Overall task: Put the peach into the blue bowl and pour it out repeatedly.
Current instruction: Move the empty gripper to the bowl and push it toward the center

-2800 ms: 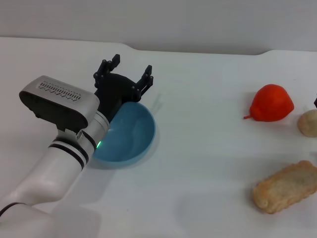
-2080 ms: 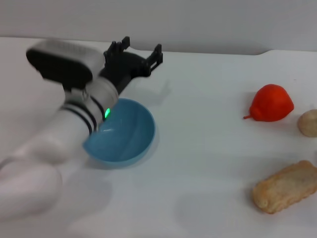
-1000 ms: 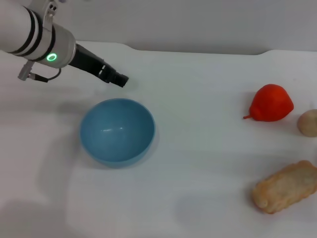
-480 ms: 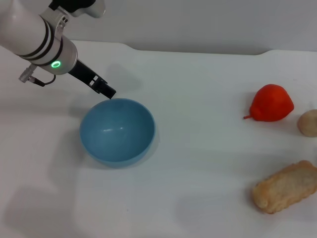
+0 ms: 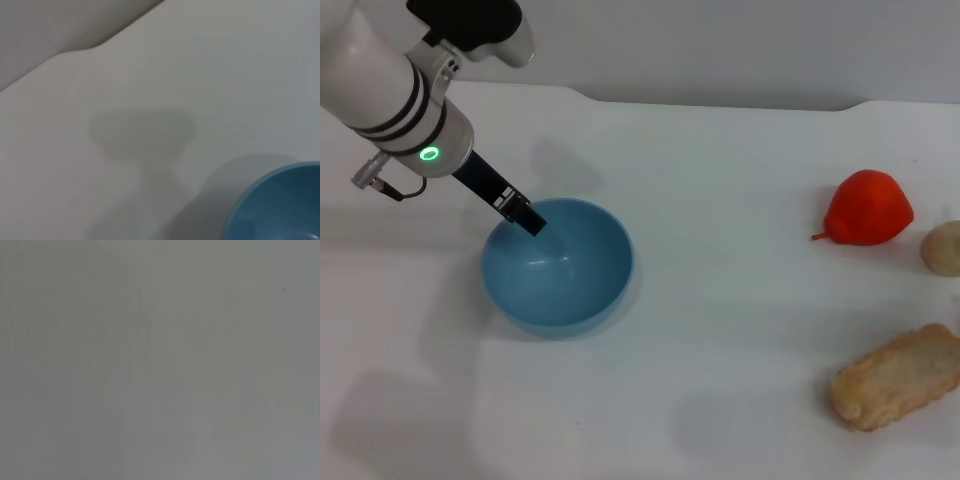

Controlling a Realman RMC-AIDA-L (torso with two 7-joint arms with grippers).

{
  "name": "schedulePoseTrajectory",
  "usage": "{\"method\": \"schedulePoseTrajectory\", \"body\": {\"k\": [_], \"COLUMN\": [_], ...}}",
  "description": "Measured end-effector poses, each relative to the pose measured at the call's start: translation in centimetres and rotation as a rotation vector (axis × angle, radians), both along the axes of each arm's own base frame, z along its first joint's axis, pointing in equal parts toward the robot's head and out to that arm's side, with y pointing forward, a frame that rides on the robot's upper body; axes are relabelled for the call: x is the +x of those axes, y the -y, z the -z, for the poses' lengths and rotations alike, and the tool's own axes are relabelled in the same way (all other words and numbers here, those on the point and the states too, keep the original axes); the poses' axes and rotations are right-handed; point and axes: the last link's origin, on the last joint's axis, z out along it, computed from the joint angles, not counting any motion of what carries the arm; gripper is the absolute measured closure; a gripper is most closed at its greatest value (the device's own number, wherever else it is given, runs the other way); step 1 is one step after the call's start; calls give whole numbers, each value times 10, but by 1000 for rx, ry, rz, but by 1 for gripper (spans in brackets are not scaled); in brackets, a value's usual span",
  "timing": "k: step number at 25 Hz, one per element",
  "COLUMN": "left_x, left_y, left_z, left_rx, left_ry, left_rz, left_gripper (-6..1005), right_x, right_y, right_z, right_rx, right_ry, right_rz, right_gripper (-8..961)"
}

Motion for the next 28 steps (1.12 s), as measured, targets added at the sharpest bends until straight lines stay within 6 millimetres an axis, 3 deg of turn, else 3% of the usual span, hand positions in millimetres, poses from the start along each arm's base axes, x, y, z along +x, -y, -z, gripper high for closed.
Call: {"method": "schedulePoseTrajectory", "body": {"k": [10,28], "left_x": [-15,-34], "left_y": [-4,6], "left_z": [9,35], "left_rx": [25,-44], "left_ry": [-30,-57], "left_rz": [-24,-69], "left_gripper": [187,186], "right_x": [1,2], "right_y": [1,3], "right_z": [0,2], "right_rx": [0,-12], "right_ry": [1,6], "right_rz": [4,-1], "right_gripper": [245,248]}}
